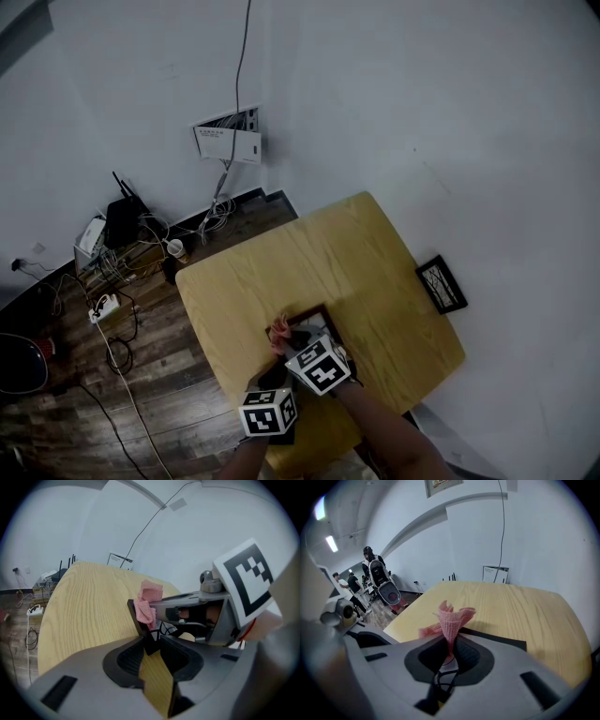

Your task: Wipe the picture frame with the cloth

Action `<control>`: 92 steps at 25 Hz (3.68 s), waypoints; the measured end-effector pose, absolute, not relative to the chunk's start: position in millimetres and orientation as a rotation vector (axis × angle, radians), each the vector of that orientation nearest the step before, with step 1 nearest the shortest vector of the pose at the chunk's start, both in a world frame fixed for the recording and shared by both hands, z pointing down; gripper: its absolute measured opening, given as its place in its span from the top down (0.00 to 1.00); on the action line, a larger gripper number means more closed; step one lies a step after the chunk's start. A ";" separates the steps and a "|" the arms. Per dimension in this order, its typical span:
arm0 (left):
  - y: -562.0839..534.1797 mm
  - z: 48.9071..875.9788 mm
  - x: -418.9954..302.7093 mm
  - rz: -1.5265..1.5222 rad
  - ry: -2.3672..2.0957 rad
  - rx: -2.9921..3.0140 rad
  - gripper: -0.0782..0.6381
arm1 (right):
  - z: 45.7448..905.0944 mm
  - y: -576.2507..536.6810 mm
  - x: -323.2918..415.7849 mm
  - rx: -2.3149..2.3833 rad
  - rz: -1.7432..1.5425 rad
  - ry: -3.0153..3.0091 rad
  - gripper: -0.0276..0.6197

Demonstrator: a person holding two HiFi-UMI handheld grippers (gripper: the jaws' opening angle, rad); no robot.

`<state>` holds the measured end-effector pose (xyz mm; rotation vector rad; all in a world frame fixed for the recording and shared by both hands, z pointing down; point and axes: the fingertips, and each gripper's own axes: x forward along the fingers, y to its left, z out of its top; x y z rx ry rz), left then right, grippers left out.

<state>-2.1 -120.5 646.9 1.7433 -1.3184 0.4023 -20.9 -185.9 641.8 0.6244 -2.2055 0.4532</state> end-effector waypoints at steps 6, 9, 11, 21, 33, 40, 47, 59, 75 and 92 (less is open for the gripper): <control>-120.0 646.6 -2.8 0.403 -1.313 1.742 0.75 | 643.1 -186.9 -15.0 0.651 0.452 -2.165 0.93; -120.2 646.5 -2.4 0.404 -1.314 1.740 0.75 | 643.3 -189.6 -8.7 0.662 0.445 -2.148 0.93; -120.1 646.3 -2.0 0.403 -1.314 1.741 0.75 | 643.0 -192.1 -3.1 0.676 0.437 -2.134 0.93; -119.6 645.8 -2.8 0.403 -1.308 1.741 0.75 | 642.1 -211.5 30.9 0.775 0.419 -2.069 0.93; -120.4 646.8 -1.8 0.404 -1.306 1.741 0.75 | 643.7 -227.4 60.7 0.828 0.303 -1.973 0.93; -120.1 646.5 -2.5 0.403 -1.302 1.738 0.75 | 642.1 -228.1 61.1 0.850 0.322 -1.978 0.93; -120.1 647.5 -2.9 0.403 -1.302 1.739 0.75 | 624.4 -225.2 66.6 0.963 0.454 -2.081 0.93; -120.6 647.2 -1.7 0.402 -1.301 1.738 0.75 | 596.8 -177.9 19.6 0.811 0.576 -2.273 0.93; -120.3 646.8 -2.4 0.404 -1.298 1.736 0.75 | 636.9 -150.0 7.6 0.612 0.605 -2.202 0.93; -120.5 647.0 -2.4 0.404 -1.300 1.736 0.75 | 644.5 -150.8 13.4 0.594 0.515 -2.142 0.93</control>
